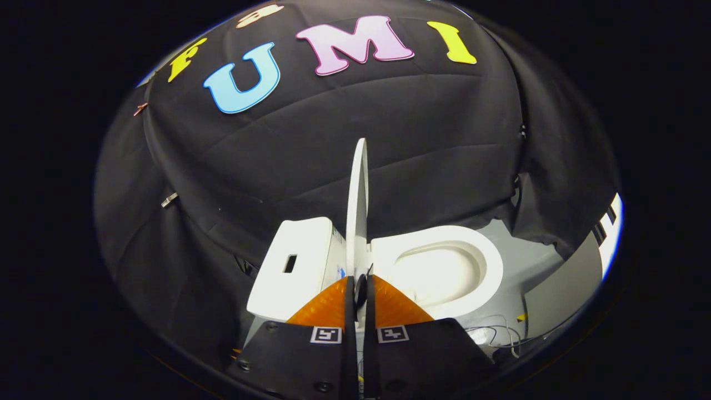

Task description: Open the toilet lid.

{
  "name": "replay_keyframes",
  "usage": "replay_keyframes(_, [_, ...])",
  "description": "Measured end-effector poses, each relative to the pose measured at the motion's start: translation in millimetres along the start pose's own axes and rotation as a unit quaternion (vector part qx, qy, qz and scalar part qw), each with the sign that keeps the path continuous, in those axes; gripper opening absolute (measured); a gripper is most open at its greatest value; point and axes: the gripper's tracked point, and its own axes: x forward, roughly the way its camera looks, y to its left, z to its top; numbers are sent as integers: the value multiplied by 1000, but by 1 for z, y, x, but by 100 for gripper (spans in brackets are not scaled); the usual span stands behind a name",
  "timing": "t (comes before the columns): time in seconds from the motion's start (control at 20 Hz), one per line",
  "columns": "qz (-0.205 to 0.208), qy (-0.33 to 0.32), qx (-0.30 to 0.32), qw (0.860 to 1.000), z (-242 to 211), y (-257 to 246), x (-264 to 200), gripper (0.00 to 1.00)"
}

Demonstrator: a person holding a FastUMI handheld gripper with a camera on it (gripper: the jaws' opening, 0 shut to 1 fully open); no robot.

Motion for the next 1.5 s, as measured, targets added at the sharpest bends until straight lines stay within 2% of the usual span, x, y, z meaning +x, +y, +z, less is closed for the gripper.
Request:
replay_keyframes(0.2, [-13, -6, -38, 999, -5, 40, 2, 9])
replay_keyframes(0.35, [-31, -7, -43, 999, -8, 62, 7, 9])
replay_keyframes(0.55, [-71, -21, -63, 995, -16, 93, 11, 11])
replay_keyframes(0.75, [-105, -35, -127, 986, -27, 128, 17, 11])
replay_keyframes(0.85, [-119, -38, -137, 983, -30, 142, 21, 11])
replay_keyframes(1.1, [-115, -43, -156, 980, -43, 165, 27, 12])
replay_keyframes(1.35, [-147, -51, -177, 972, -44, 171, 30, 12])
replay_keyframes(1.5, [-147, -52, -183, 971, -51, 180, 33, 14])
